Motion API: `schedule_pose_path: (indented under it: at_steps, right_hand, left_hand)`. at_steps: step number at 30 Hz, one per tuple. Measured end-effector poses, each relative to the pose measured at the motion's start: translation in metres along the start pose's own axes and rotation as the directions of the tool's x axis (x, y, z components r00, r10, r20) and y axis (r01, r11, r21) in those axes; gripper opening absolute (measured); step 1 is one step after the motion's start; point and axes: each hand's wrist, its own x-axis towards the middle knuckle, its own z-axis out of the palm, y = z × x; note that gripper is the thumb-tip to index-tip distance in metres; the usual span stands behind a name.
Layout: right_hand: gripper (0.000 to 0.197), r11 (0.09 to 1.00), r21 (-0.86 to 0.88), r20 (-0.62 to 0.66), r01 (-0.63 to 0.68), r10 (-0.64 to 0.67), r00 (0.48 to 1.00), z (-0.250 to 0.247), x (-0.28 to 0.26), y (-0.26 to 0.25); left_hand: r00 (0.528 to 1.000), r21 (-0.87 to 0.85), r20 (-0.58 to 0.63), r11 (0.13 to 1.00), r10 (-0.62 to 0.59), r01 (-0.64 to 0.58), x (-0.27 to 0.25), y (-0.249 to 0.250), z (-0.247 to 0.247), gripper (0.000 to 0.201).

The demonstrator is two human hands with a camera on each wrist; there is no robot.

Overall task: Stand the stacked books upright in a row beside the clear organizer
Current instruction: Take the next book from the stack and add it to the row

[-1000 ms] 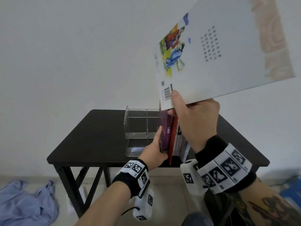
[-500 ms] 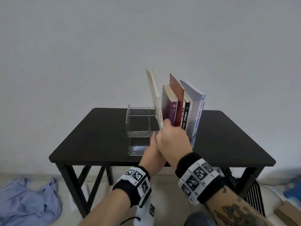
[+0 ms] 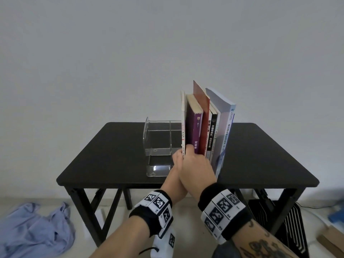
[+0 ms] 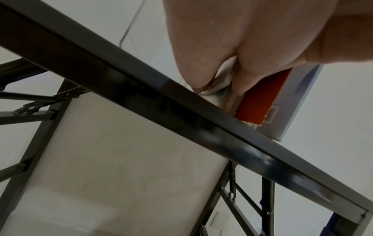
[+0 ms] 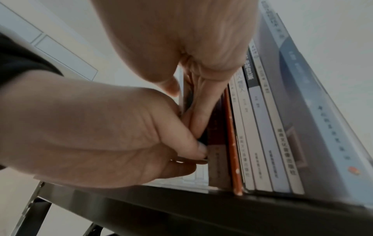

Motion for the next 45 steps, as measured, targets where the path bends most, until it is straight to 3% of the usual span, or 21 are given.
schedule_pose_path:
  at_steps: [2, 4, 6, 8, 11, 15, 20, 25, 30, 36, 40, 45]
  right_hand:
    - [0.028, 0.999, -0.041, -0.009, 0.016, -0.017, 1.000, 0.002, -0.001, 0.001]
    - [0.039, 0.979, -0.187, 0.044, 0.084, -0.077, 0.996, 0.003, -0.003, 0.002]
    - [0.043, 0.937, -0.314, 0.104, 0.152, -0.125, 0.987, 0.000, -0.006, 0.001]
    - [0.047, 0.927, -0.341, 0.108, 0.156, -0.127, 0.986, -0.003, -0.008, 0.001]
    - [0.054, 0.929, -0.343, 0.096, 0.137, -0.110, 0.989, -0.005, -0.008, 0.005]
    - [0.061, 0.934, -0.337, 0.078, 0.122, -0.102, 0.992, -0.001, -0.009, 0.007]
    - [0.061, 0.942, -0.315, 0.046, 0.115, -0.105, 0.993, 0.000, -0.011, 0.008]
    - [0.064, 0.955, -0.278, 0.030, 0.106, -0.102, 0.994, 0.000, -0.012, 0.006]
    - [0.069, 0.941, -0.324, 0.064, 0.095, -0.078, 0.995, 0.003, -0.010, 0.008]
    - [0.076, 0.929, -0.354, 0.094, 0.109, -0.081, 0.992, 0.003, -0.010, 0.009]
    - [0.077, 0.941, -0.322, 0.081, 0.104, -0.082, 0.993, 0.001, -0.010, 0.010]
    - [0.083, 0.991, -0.126, -0.023, 0.051, -0.055, 0.998, -0.005, -0.013, 0.010]
  left_hand:
    - [1.000, -0.074, 0.003, 0.997, 0.030, -0.030, 0.002, 0.006, 0.003, 0.047]
    - [0.999, -0.086, -0.030, 0.995, 0.040, -0.043, 0.006, 0.005, 0.004, 0.038]
    - [1.000, -0.180, 0.020, 0.984, -0.001, 0.005, 0.009, 0.006, 0.002, 0.044]
    - [0.998, -0.105, 0.057, 0.994, -0.012, 0.018, 0.015, 0.000, 0.002, 0.061]
    - [0.996, 0.020, 0.070, 0.999, -0.050, 0.049, 0.019, -0.008, 0.001, 0.076]
    - [0.990, -0.023, 0.120, 0.997, -0.068, 0.072, 0.024, -0.009, 0.001, 0.070]
    - [0.992, -0.060, 0.121, 0.997, -0.032, 0.040, 0.022, -0.007, -0.001, 0.089]
    - [0.993, -0.123, 0.112, 0.991, -0.044, 0.058, 0.024, -0.006, -0.002, 0.067]
    - [0.996, -0.024, 0.086, 0.999, -0.020, 0.023, 0.026, -0.010, 0.000, 0.065]
    - [0.994, -0.155, 0.060, 0.982, -0.094, 0.103, 0.030, -0.011, 0.000, 0.063]
    - [0.996, 0.031, 0.081, 0.999, -0.033, 0.031, 0.029, -0.013, -0.001, 0.068]
    - [0.994, 0.082, 0.110, 0.997, -0.014, 0.005, 0.027, -0.012, -0.001, 0.083]
